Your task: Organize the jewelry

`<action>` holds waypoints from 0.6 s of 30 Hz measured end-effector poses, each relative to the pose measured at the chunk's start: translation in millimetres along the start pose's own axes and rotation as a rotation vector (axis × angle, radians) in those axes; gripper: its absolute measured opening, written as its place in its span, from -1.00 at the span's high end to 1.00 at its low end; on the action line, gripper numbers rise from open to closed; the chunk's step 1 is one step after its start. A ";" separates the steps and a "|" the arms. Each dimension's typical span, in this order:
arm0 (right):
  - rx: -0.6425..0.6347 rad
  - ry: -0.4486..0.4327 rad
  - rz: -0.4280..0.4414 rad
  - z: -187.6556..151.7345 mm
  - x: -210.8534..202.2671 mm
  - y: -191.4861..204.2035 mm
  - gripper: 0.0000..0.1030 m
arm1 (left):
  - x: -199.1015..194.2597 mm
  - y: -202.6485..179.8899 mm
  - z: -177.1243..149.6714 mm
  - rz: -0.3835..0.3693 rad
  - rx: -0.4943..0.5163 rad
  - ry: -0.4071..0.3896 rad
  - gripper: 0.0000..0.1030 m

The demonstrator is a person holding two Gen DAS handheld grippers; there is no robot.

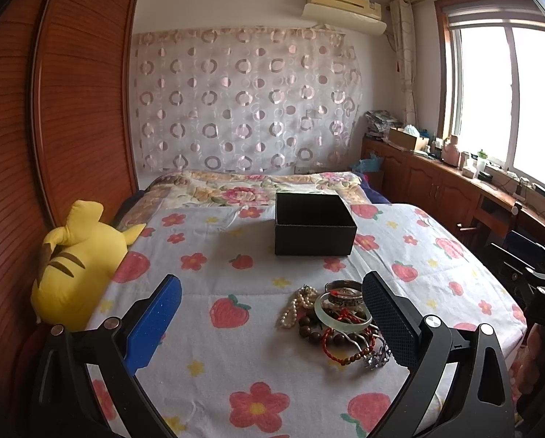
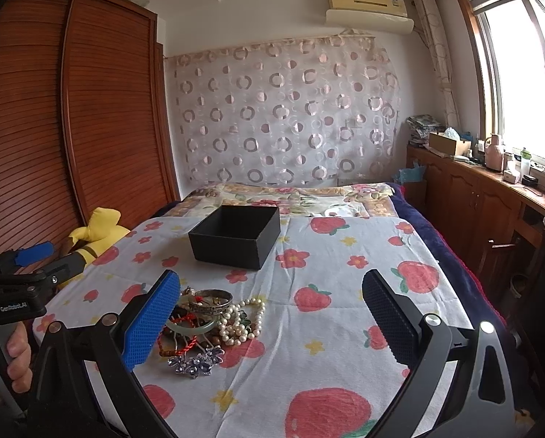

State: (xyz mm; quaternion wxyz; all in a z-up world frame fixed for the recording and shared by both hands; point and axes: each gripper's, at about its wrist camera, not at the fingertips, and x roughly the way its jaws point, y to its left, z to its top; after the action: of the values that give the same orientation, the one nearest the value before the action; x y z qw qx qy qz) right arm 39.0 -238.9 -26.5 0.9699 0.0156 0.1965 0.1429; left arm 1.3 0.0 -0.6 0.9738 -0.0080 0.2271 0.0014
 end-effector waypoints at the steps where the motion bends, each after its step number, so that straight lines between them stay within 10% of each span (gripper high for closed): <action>1: 0.000 0.001 -0.001 -0.1 0.0 -0.1 -0.95 | -0.8 0.2 0.0 -0.001 0.000 -0.002 -0.86; 18: -0.001 -0.001 0.000 -0.6 -0.7 -1.3 -0.95 | 0.5 -4.5 -3.5 -0.001 0.000 -0.002 -0.86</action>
State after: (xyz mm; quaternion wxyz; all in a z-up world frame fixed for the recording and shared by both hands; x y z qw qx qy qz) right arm 38.6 -240.4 -26.9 0.9700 0.0153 0.1962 0.1428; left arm 0.2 -4.6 -3.8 0.9741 -0.0083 0.2259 0.0008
